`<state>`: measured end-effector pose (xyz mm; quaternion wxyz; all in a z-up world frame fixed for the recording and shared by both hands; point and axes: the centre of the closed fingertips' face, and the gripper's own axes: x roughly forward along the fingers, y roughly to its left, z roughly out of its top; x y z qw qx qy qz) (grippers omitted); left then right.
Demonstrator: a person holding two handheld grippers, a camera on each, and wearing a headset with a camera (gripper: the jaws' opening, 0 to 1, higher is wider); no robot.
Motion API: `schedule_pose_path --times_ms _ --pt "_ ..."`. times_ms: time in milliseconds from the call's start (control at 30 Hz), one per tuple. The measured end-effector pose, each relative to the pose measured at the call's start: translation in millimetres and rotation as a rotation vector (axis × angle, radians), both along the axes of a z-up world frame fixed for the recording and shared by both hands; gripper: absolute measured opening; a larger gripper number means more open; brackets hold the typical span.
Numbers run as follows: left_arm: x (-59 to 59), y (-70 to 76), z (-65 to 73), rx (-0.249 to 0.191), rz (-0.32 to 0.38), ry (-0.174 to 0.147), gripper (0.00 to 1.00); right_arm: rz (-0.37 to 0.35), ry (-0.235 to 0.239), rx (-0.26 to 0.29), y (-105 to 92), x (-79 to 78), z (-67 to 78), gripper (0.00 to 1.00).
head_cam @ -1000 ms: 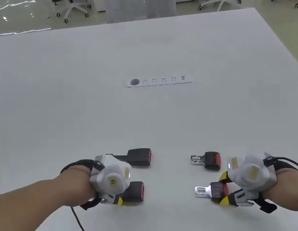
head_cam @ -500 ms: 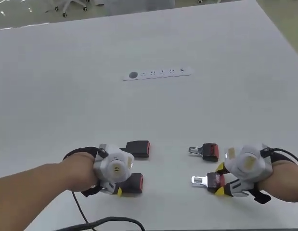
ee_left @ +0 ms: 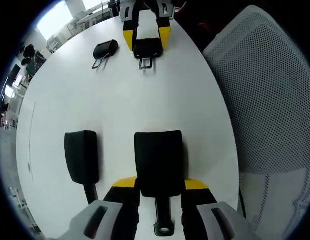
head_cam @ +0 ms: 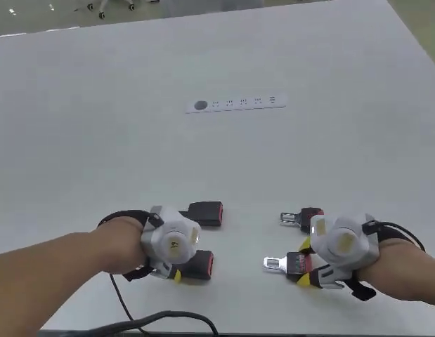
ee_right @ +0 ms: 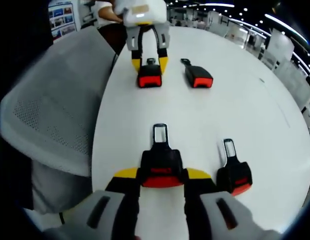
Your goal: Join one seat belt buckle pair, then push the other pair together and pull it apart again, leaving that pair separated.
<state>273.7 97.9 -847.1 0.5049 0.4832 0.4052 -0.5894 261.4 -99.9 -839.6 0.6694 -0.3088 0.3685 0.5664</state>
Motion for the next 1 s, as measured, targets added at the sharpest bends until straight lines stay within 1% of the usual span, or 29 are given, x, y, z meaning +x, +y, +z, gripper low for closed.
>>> schedule_pose_path --times_ms 267,467,667,867,1000 --pt "-0.6 -0.6 0.3 0.001 -0.008 -0.003 0.32 -0.006 -0.007 0.026 29.5 -0.5 0.3 0.33" --pt "-0.5 -0.9 -0.6 -0.001 -0.014 -0.003 0.33 0.007 -0.008 0.039 55.5 -3.1 -0.7 0.33" --pt "-1.4 -1.1 -0.3 0.001 -0.02 -0.004 0.32 0.017 -0.01 0.036 76.9 -2.9 -0.9 0.33" --pt "-1.6 -1.1 -1.0 0.004 -0.018 -0.006 0.32 0.037 -0.009 0.007 90.0 0.1 -1.9 0.33" --pt "-1.6 -1.0 -1.3 0.003 -0.014 -0.005 0.32 0.033 -0.004 0.008 92.1 0.9 -2.2 0.33"
